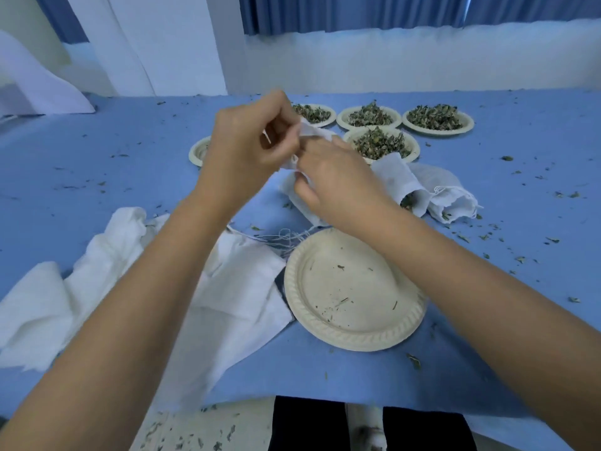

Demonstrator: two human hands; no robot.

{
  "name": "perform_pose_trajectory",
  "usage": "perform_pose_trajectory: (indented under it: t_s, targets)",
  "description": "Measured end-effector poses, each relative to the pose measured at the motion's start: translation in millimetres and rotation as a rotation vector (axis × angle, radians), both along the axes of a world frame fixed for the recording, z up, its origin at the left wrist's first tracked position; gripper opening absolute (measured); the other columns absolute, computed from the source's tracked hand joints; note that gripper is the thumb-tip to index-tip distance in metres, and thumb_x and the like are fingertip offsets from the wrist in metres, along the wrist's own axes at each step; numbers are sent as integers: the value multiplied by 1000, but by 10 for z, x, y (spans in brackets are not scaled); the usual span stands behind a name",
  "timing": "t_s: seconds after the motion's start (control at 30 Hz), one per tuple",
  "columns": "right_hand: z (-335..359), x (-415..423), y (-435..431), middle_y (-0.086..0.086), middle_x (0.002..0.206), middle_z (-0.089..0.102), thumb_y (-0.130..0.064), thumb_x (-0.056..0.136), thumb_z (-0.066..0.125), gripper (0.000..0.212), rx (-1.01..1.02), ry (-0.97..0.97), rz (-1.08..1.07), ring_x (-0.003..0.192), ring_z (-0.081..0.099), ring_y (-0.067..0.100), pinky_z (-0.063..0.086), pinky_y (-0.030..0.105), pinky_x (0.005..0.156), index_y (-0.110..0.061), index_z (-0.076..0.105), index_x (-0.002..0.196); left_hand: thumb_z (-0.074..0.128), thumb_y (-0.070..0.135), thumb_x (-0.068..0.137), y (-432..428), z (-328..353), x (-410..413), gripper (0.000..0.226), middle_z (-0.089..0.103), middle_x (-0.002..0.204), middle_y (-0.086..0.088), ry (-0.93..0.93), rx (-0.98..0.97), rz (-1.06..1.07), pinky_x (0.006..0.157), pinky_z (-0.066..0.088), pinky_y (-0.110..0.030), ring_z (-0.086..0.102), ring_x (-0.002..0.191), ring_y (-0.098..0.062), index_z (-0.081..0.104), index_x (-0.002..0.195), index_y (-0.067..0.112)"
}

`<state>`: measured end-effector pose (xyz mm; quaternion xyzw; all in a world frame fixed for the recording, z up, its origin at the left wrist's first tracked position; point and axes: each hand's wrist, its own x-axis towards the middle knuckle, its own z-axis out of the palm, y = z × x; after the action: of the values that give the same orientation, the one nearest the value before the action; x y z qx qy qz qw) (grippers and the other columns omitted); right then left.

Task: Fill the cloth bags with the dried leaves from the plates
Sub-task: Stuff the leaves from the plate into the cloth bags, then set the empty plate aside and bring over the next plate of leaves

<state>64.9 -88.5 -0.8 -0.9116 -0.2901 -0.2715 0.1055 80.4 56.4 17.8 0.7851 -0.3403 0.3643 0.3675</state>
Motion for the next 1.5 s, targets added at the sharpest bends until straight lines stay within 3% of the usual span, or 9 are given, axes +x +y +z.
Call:
perform_pose_trajectory:
  t_s: [0.17, 0.27, 0.43, 0.6, 0.7, 0.97, 1.13, 1.27, 1.5]
  targets:
    - [-242, 249, 297, 11, 138, 44, -13, 92, 46, 41, -244, 192, -29, 120, 41, 23, 26, 31, 94, -7, 46, 132, 59, 7, 88, 286, -209, 256, 6, 65, 77, -11, 152, 401, 276, 65, 49, -44, 59, 73, -31, 63, 88, 2]
    - [-418, 253, 287, 7, 130, 50, -9, 91, 44, 34, -337, 344, -44, 101, 47, 24, 30, 32, 93, -10, 51, 124, 57, 9, 91, 292, -409, 234, 9, 65, 86, -11, 300, 620, 279, 70, 49, -47, 60, 80, -31, 63, 91, 2]
    - [-453, 126, 121, 2, 104, 63, -8, 89, 44, 33, -188, 395, -10, 87, 46, 22, 35, 32, 67, -15, 60, 117, 58, 22, 90, 257, -503, 205, 12, 64, 93, -2, 283, 597, 382, 63, 46, -37, 59, 85, -25, 62, 90, 11]
    - [-195, 89, -266, -2, 89, 73, -6, 87, 50, 28, 299, 202, -48, 76, 63, 19, 50, 33, 71, -18, 75, 87, 52, 39, 91, -33, -391, 249, 28, 61, 93, -2, 91, 504, 526, 58, 34, -32, 53, 94, -23, 61, 87, 12]
    - [-84, 367, -642, 5, 92, 72, 2, 86, 48, 28, 439, 261, -263, 74, 62, 18, 50, 30, 72, -11, 73, 88, 49, 35, 95, -334, -336, 326, 27, 59, 100, -5, 124, 468, 466, 62, 34, -33, 52, 98, -24, 61, 95, 10]
    - [-192, 1101, -1015, 20, 93, 70, 0, 86, 57, 15, 146, 431, -553, 89, 65, 34, 55, 39, 79, 4, 71, 90, 41, 41, 100, -1042, -485, 662, 46, 44, 134, -14, 437, 795, 299, 101, 38, -46, 37, 127, -31, 46, 136, 13]
    - [-252, 1317, -852, 6, 78, 50, 2, 85, 51, 22, -88, 429, -600, 77, 53, 27, 40, 31, 66, -11, 50, 66, 40, 50, 98, -1136, -722, 725, 59, 18, 152, -14, 569, 903, 341, 107, 27, -58, 23, 136, -35, 32, 146, 18]
    - [-309, 1413, -819, 11, 105, 61, 4, 88, 47, 22, -221, 396, -600, 98, 60, 29, 39, 32, 68, -7, 60, 100, 40, 52, 98, -1144, -782, 728, 57, 11, 156, -15, 538, 920, 354, 109, 21, -61, 18, 139, -34, 33, 145, 20]
    - [-327, 1451, -804, 6, 86, 54, 8, 84, 49, 21, -266, 338, -587, 81, 54, 25, 38, 32, 66, -13, 49, 85, 39, 50, 99, -1108, -801, 752, 57, 1, 161, -13, 534, 917, 333, 110, 18, -63, 13, 144, -32, 31, 148, 22]
